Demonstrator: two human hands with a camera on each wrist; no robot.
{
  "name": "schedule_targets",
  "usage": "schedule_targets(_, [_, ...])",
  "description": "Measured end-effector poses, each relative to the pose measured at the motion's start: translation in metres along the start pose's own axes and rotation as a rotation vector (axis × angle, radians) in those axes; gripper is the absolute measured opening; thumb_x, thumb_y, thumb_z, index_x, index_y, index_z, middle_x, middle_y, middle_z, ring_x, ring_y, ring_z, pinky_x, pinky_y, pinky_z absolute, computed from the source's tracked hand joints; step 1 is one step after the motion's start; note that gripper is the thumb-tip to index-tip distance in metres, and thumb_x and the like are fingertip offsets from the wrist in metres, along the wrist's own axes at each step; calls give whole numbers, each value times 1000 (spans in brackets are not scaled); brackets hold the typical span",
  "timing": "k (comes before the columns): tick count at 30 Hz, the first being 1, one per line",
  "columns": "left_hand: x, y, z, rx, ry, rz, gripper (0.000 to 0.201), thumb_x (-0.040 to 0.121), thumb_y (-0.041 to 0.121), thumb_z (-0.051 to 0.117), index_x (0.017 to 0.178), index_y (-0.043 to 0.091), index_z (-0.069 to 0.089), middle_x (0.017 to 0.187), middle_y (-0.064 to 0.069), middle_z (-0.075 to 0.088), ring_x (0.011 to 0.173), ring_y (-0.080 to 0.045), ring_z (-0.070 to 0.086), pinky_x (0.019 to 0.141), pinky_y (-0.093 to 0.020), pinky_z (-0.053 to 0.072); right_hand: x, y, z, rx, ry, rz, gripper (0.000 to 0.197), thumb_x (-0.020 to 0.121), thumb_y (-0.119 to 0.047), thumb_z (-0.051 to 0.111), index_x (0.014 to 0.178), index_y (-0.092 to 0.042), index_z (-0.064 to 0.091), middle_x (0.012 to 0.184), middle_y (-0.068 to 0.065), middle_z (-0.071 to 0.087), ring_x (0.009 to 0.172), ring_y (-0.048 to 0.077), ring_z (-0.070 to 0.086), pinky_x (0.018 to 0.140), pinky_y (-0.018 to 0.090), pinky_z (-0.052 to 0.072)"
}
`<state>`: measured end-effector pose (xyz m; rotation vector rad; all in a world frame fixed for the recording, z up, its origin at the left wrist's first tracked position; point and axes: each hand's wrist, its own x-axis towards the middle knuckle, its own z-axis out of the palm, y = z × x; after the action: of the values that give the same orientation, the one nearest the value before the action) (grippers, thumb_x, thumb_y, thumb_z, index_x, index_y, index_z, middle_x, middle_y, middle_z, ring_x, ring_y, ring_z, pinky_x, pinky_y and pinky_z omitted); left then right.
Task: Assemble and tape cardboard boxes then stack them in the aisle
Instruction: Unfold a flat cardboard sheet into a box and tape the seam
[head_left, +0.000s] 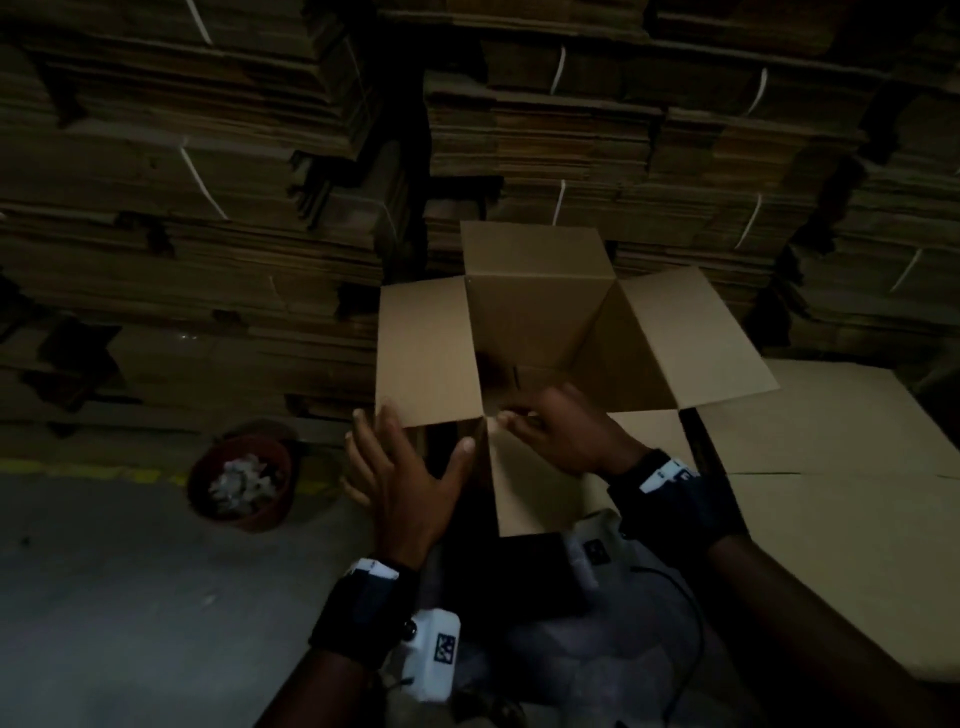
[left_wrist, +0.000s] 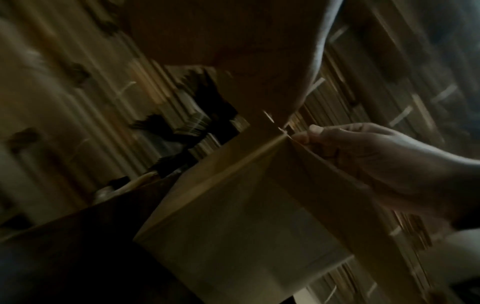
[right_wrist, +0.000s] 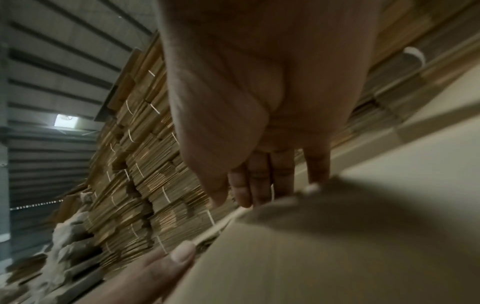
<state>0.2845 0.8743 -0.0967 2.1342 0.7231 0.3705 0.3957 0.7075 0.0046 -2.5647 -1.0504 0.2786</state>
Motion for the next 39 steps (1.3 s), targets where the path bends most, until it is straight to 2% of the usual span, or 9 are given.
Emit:
schedule_targets(6, [-14,1,1,-212,-126,-217,122,73,82,47,160,15,-7,168,-13,1,154,-31,4,121,-55,6,8,-9,15,124,-21,13,28,101,-34,59,125,-22,67,115,-3,73,101,10,67,79,30,51])
schedule_targets(11, [8,19,22,-170,-368,-92,90,84,83,39,130,7,51,136,-21,55,128,-35,50,107,-48,41,7,1,4,192,91,60,28,98,-16,64,124,-11,71,116,1,74,99,5,66,76,7,45])
schedule_targets(16, [22,14,36,-143,-474,7,94,75,96,26,104,15,65,104,-16,69,101,-33,66,87,-42,53,7,2,9,247,5,52,23,101,-32,60,100,-17,78,95,-8,77,88,3,69,80,31,55])
schedule_targets(20, [27,-3,45,-199,-506,45,72,90,76,44,141,26,51,131,-6,61,118,-27,58,94,-31,45,3,6,14,238,46,49,22,100,-31,62,95,-15,77,86,3,76,83,18,70,75,39,54])
schedule_targets(25, [31,-20,59,-64,-619,50,88,83,83,40,147,23,46,146,-10,51,129,-29,51,104,-33,39,-4,13,6,232,98,15,34,99,-36,58,99,-7,76,94,11,76,89,24,71,76,42,55])
schedule_targets(30, [46,-16,57,-107,-523,178,111,71,87,52,159,30,17,165,-2,23,149,-25,27,119,-44,30,-24,10,-41,330,185,-35,26,103,-27,59,117,-13,76,104,-6,77,90,0,70,75,24,54])
schedule_targets(34, [79,-27,40,-7,-487,299,120,66,94,53,160,35,6,168,1,12,154,-24,13,121,-52,24,-50,8,-87,338,230,-48,23,106,-18,54,94,-28,70,70,-23,68,63,-4,61,58,13,41])
schedule_targets(37, [101,-22,16,66,-397,306,121,63,96,46,160,36,7,167,-1,14,154,-27,10,122,-53,16,-65,28,-106,323,284,-49,31,106,-27,51,102,-5,73,83,4,71,71,5,63,62,26,47])
schedule_targets(39, [111,-18,4,14,-354,256,120,60,96,52,159,40,13,164,0,20,151,-28,18,120,-54,20,-74,45,-111,356,295,-12,28,107,-19,49,114,-4,72,100,6,74,90,7,69,76,26,52])
